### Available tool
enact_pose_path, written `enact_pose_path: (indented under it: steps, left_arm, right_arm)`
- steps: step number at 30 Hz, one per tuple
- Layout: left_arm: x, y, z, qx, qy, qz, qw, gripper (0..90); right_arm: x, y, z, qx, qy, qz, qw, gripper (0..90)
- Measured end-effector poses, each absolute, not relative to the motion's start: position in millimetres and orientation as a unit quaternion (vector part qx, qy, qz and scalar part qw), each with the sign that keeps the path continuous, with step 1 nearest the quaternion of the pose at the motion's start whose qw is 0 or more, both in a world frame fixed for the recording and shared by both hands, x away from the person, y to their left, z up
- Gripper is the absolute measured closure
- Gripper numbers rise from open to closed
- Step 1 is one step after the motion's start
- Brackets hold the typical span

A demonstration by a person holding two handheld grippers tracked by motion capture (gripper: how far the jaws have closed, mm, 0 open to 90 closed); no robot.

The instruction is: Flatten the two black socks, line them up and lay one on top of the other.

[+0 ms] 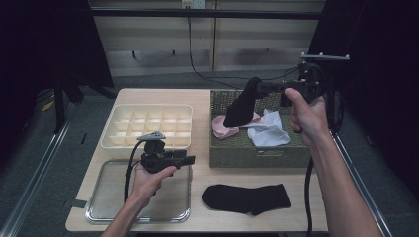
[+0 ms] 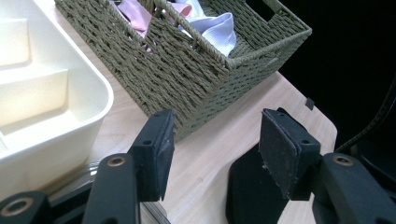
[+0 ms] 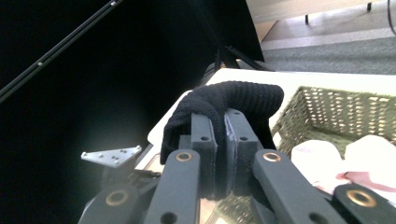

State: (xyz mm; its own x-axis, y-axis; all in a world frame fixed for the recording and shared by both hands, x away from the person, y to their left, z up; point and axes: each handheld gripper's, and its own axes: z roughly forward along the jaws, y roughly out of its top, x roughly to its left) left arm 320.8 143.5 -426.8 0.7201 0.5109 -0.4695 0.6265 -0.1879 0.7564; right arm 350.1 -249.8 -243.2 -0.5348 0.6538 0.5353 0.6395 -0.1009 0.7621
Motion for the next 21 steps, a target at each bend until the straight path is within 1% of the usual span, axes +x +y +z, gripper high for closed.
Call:
enact_pose_path:
  steps: [4,6,12,21]
  left_arm:
    - [322,141,-424,0.766,0.368,-0.057,0.524,42.6]
    - [323,138,-422,0.768,0.37,-0.053,0.521,39.4]
    - [326,127,-411,0.768,0.363,-0.048,0.525,33.7]
    - [330,101,-388,0.773,0.334,-0.035,0.539,32.4]
  right_arm:
    - [344,-246,-248,0.476,0.674,0.565,0.0,84.0]
    - [343,-244,-248,0.477,0.676,0.562,-0.002,84.0]
    - [339,-239,-248,0.471,0.682,0.559,0.006,84.0]
    - [331,-230,-249,0.463,0.692,0.553,0.01,84.0]
